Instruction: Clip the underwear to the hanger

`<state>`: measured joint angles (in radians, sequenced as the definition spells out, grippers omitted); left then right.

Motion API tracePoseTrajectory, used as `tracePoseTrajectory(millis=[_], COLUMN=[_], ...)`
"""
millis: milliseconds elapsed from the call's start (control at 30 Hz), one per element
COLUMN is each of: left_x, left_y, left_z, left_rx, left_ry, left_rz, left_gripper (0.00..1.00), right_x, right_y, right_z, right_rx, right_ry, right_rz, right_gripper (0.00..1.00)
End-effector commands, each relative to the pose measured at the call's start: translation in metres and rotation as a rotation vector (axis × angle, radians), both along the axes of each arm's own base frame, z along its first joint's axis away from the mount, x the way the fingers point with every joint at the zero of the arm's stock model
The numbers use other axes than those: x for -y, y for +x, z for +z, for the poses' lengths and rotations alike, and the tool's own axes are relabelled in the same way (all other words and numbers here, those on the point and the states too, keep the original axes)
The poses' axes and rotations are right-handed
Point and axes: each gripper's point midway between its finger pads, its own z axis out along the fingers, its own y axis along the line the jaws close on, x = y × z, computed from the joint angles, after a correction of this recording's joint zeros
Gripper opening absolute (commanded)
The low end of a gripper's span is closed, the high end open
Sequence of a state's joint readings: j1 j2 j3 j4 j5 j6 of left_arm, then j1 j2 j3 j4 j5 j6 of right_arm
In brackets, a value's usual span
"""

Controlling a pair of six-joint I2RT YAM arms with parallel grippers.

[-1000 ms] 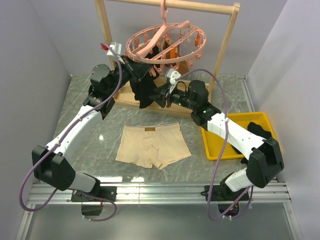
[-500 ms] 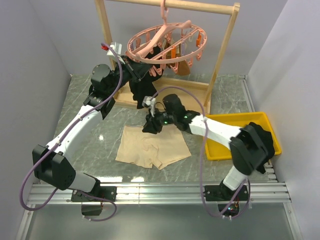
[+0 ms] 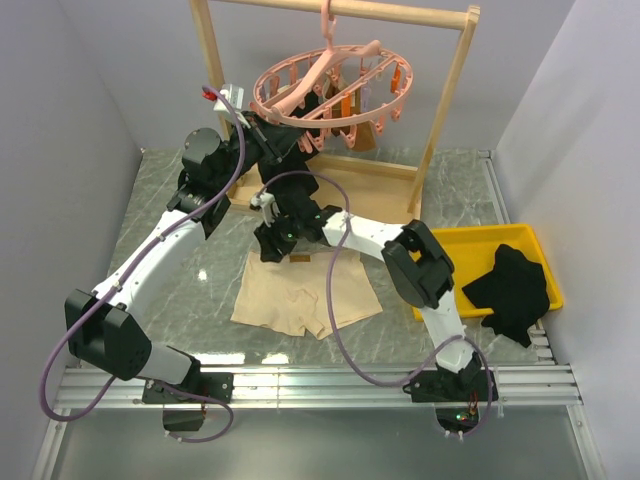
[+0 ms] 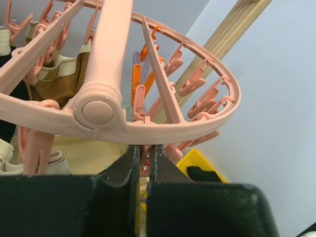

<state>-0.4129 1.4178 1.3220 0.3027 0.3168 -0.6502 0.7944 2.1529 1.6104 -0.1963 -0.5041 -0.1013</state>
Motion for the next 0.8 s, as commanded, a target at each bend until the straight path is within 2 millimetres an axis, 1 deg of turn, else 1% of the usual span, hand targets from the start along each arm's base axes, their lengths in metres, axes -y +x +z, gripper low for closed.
tracePoseTrajectory(millis=[0,33,67,100,133,200,233,300,333,400,467,533,600,633,667,733,767], left_x=[-0.005,-0.006,-0.005,-0.006,-0.006,-0.006,-0.006,-0.006,-0.006,-0.006,-0.006,-0.006,-0.006,-0.006,-0.006,-0.006,-0.007], left_y=[-0.010,-0.010,-0.010,-0.010,-0.010,-0.010,-0.009,-0.009,-0.009,-0.010,-0.010,-0.010,-0.009,-0.010,-0.009,-0.009,-0.009], left_z=[0.027,0.027,0.026,0.026,0.026,0.027,0.026,0.026,0.024,0.025,0.024,0.023,0.024,0.025,0.025,0.026,0.027], left_rx=[0.067,0.068,0.067,0.067,0.068,0.071,0.069,0.067,0.062,0.066,0.066,0.062,0.060,0.063,0.062,0.061,0.064], left_ry=[-0.037,-0.038,-0.036,-0.035,-0.034,-0.036,-0.035,-0.040,-0.038,-0.037,-0.030,-0.029,-0.032,-0.033,-0.032,-0.031,-0.031], left_rz=[-0.001,0.002,0.003,0.004,0.005,0.006,0.006,0.005,0.006,0.007,0.007,0.004,0.006,0.005,0.008,0.010,0.013], left_gripper=[0.00,0.00,0.00,0.00,0.00,0.00,0.00,0.00,0.00,0.00,0.00,0.00,0.00,0.00,0.00,0.00,0.00], right_x=[-0.007,-0.005,-0.009,-0.007,-0.007,-0.006,-0.004,-0.002,-0.001,0.001,0.002,0.002,0.005,0.006,0.008,0.022,0.027], right_y=[0.020,0.021,0.023,0.021,0.023,0.017,0.018,0.014,0.010,0.006,0.009,0.007,0.003,-0.003,-0.008,-0.027,-0.032], right_z=[0.005,-0.010,-0.008,-0.015,-0.023,-0.033,-0.038,-0.047,-0.055,-0.061,-0.063,-0.065,-0.067,-0.074,-0.078,-0.092,-0.095], right_rx=[0.054,0.037,0.047,0.035,0.037,0.031,0.042,0.044,0.032,0.002,0.005,-0.001,-0.017,-0.029,-0.035,-0.049,-0.038], right_ry=[-0.045,-0.077,-0.079,-0.104,-0.126,-0.161,-0.180,-0.211,-0.228,-0.250,-0.255,-0.263,-0.293,-0.320,-0.342,-0.418,-0.442], right_rz=[-0.046,-0.048,-0.046,-0.045,-0.050,-0.041,-0.050,-0.041,-0.038,-0.035,-0.059,-0.059,-0.057,-0.045,-0.035,-0.017,-0.003], right_gripper=[0.59,0.59,0.60,0.60,0.61,0.61,0.61,0.61,0.61,0.61,0.61,0.60,0.55,0.52,0.46,0.40,0.34])
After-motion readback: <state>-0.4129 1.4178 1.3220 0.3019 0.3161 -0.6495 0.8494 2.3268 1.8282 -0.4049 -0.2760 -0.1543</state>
